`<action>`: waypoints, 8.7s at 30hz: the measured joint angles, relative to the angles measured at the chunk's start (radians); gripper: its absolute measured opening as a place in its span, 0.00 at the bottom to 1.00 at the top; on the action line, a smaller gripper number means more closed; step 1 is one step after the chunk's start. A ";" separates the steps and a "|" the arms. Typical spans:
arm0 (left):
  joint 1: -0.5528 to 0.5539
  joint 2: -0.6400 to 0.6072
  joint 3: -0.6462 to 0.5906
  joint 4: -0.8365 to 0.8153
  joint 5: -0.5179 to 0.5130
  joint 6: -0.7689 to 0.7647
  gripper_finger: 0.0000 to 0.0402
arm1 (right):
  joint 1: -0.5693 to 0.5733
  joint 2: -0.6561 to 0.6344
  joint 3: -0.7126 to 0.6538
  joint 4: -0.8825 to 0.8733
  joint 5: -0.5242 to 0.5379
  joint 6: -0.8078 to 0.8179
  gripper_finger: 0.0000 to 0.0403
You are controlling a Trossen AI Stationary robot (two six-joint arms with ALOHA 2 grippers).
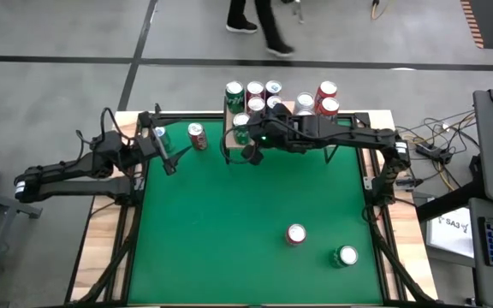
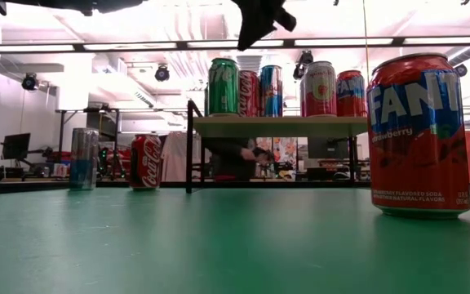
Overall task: Place canned beverage on shelf
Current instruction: Put the top green soda can aligned with the green soda can on the shelf, then put the red soda can aligned with the red soda can on the shelf
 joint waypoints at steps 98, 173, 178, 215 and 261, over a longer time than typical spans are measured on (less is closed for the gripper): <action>0.001 -0.020 -0.011 -0.087 0.025 0.063 0.90 | -0.070 0.066 -0.107 0.345 -0.002 -0.235 0.02; 0.001 -0.013 -0.011 -0.084 0.024 0.064 0.90 | -0.112 0.126 -0.110 0.482 0.006 -0.304 0.02; 0.001 -0.013 -0.011 -0.083 0.024 0.063 0.90 | -0.114 0.126 -0.110 0.485 0.009 -0.303 0.02; 0.001 -0.013 -0.011 -0.062 0.025 0.060 0.90 | 0.043 0.116 0.153 0.149 -0.021 -0.110 0.02; 0.001 0.092 -0.010 0.013 -0.027 0.010 0.90 | 0.425 0.124 0.039 -0.639 -0.781 1.111 0.02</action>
